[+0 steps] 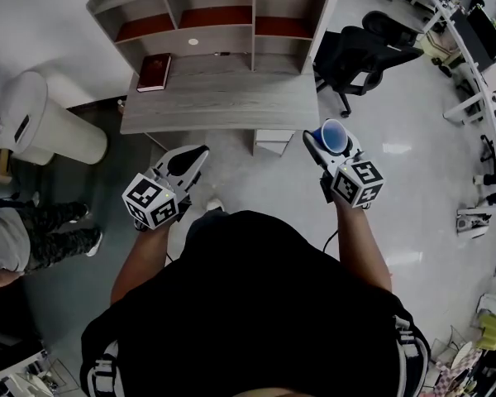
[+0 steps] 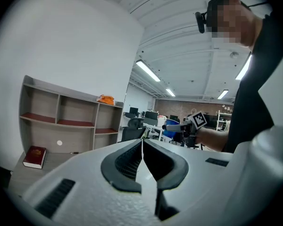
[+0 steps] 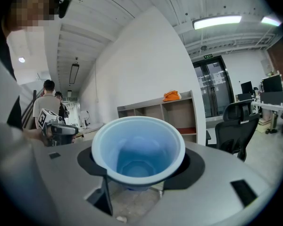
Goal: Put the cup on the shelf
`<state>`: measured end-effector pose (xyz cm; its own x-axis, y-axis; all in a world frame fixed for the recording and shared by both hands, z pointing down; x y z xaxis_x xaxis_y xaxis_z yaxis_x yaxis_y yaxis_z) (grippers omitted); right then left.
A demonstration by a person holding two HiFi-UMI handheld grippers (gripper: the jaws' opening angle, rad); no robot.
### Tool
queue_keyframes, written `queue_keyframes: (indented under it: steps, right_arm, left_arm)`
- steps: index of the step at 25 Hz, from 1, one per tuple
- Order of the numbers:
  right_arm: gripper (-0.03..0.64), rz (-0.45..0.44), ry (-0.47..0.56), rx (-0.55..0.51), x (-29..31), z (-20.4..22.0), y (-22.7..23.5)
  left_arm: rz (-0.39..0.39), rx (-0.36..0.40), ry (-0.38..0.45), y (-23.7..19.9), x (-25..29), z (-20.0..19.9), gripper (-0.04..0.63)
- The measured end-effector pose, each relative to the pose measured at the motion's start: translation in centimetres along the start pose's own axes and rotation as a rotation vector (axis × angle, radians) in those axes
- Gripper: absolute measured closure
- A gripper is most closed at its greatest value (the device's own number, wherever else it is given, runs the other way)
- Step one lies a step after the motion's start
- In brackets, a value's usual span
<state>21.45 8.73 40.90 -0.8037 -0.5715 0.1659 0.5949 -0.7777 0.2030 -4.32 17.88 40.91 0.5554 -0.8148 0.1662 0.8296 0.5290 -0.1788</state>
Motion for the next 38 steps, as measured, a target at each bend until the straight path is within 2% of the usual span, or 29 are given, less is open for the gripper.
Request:
queue_keyframes:
  steps: [21, 38]
  right_arm:
    - [0.319, 0.026, -0.041, -0.027, 3.9, -0.2, 1.1]
    - [0.319, 0.054, -0.098, -0.04, 10.0, -1.1, 4.2]
  left_arm:
    - [0.04, -0.03, 0.002, -4.1, 2.7, 0.5, 0.571]
    - [0.102, -0.03, -0.03, -9.8, 8.4, -1.0, 0.571]
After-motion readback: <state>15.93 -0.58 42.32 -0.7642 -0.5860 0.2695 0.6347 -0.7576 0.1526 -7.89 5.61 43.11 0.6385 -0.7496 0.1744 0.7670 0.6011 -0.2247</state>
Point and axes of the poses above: the fingertips, and each gripper's own axes: x forward along the fingers, y to its right, z out of its underside, the point moved 2 cm from there along -x, backward along the fingers, and after that the axes turned 9 degrees about -z, right-handed, at the moved point
